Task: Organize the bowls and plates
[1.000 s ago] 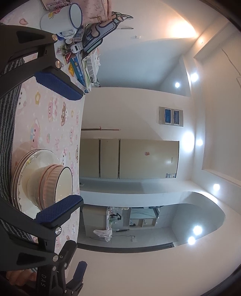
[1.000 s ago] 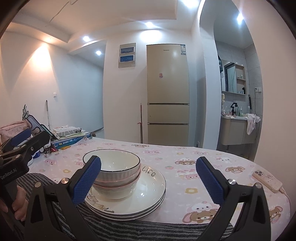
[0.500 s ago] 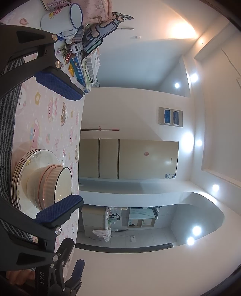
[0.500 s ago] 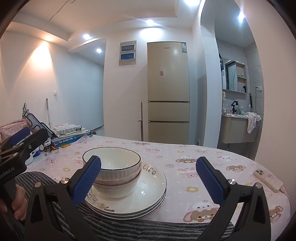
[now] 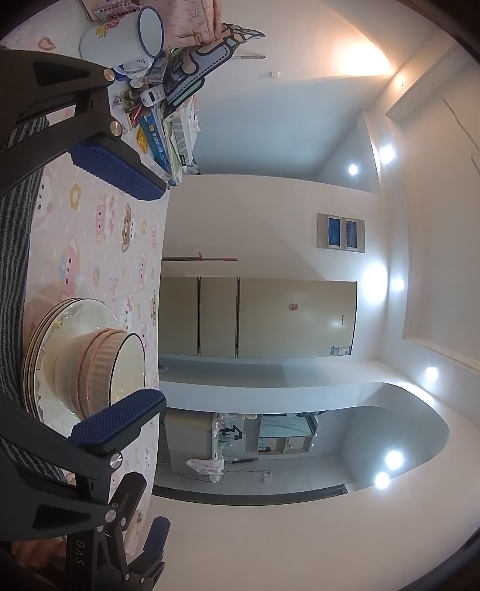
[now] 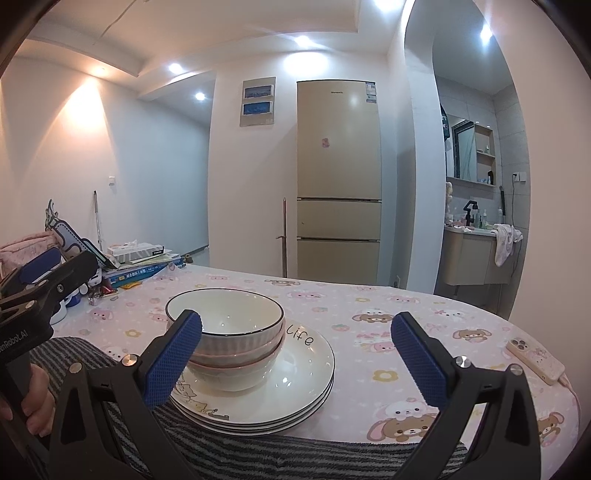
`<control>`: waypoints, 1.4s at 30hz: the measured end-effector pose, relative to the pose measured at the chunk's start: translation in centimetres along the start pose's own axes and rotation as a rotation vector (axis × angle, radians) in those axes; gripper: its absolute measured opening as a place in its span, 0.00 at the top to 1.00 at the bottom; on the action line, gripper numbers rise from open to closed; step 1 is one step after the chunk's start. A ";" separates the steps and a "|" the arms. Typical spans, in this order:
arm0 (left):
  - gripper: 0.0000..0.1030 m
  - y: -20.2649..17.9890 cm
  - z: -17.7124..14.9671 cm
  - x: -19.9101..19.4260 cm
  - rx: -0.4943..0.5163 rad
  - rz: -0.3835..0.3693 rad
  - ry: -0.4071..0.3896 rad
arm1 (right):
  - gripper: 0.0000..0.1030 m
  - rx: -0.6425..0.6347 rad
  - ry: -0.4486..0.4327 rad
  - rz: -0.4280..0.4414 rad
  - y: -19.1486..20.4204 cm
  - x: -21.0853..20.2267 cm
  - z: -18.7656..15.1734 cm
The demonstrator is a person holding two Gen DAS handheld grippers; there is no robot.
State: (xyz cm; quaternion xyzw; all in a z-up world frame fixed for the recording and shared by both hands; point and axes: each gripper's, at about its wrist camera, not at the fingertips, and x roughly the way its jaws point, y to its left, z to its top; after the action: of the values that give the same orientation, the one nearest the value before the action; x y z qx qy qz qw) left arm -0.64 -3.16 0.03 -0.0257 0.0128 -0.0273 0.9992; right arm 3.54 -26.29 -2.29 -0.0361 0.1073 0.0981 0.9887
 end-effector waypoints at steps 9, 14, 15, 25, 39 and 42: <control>0.00 0.0 0.0 0.0 -0.002 0.000 0.000 | 0.01 -0.007 0.005 0.000 0.1 0.1 0.0; 0.00 0.0 0.0 0.0 -0.001 -0.001 0.000 | 0.01 -0.008 0.006 0.000 0.1 0.1 0.0; 0.00 0.0 0.0 0.0 0.000 -0.001 0.000 | 0.01 -0.009 0.006 0.000 0.1 0.1 -0.1; 0.00 0.1 -0.1 0.1 -0.008 0.000 0.001 | 0.01 -0.007 0.006 0.000 0.1 0.1 0.0; 0.00 0.2 -0.2 0.1 -0.011 0.005 0.003 | 0.01 -0.006 0.008 -0.002 0.1 0.0 -0.1; 0.00 0.2 -0.1 0.1 -0.011 0.004 0.002 | 0.01 -0.007 0.009 -0.002 0.1 0.0 -0.2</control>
State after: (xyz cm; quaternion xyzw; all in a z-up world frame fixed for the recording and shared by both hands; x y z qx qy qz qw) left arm -0.53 -3.00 -0.13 -0.0312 0.0140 -0.0253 0.9991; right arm 3.47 -26.22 -2.50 -0.0399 0.1115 0.0975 0.9882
